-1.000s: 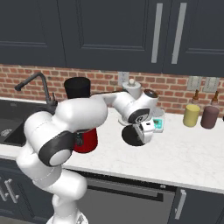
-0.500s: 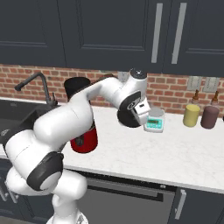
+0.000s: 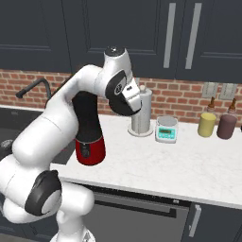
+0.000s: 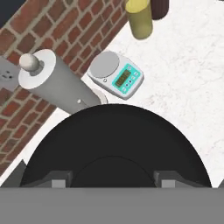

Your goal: Close the lid blender by securely placing the lid on top.

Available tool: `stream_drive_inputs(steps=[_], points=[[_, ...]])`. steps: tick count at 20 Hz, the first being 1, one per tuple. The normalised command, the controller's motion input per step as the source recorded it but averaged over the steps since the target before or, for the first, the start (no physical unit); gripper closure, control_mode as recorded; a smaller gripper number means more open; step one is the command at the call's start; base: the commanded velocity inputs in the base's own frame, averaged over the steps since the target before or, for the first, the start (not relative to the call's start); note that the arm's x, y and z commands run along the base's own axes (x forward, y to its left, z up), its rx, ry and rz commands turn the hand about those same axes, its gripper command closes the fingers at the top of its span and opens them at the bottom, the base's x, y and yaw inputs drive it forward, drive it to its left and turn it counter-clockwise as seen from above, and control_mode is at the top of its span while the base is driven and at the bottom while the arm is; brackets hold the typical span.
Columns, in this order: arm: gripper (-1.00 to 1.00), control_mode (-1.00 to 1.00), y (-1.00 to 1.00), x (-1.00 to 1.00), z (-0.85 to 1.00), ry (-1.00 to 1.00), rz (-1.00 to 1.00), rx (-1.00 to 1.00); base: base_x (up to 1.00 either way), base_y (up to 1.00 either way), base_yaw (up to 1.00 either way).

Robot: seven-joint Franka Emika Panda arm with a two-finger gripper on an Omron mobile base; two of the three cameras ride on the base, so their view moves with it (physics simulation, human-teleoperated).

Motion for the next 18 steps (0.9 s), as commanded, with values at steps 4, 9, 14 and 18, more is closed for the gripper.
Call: stream_drive_inputs(steps=[4, 9, 14, 18], points=[[1.00, -1.00, 0.73, 0.00, 0.91, 0.00, 0.05, -0.01, 0.00, 0.00, 0.00], [1.00, -1.00, 0.74, 0.00, 0.78, 0.00, 0.06, 0.00, 0.00, 0.00, 0.00], [1.00, -1.00, 0.59, 0.00, 0.16, -0.01, 0.09, 0.08, 0.00, 0.00, 0.00], [1.00, -1.00, 0.47, 0.00, -0.21, 0.00, 0.10, 0.06, 0.00, 0.00, 0.00]])
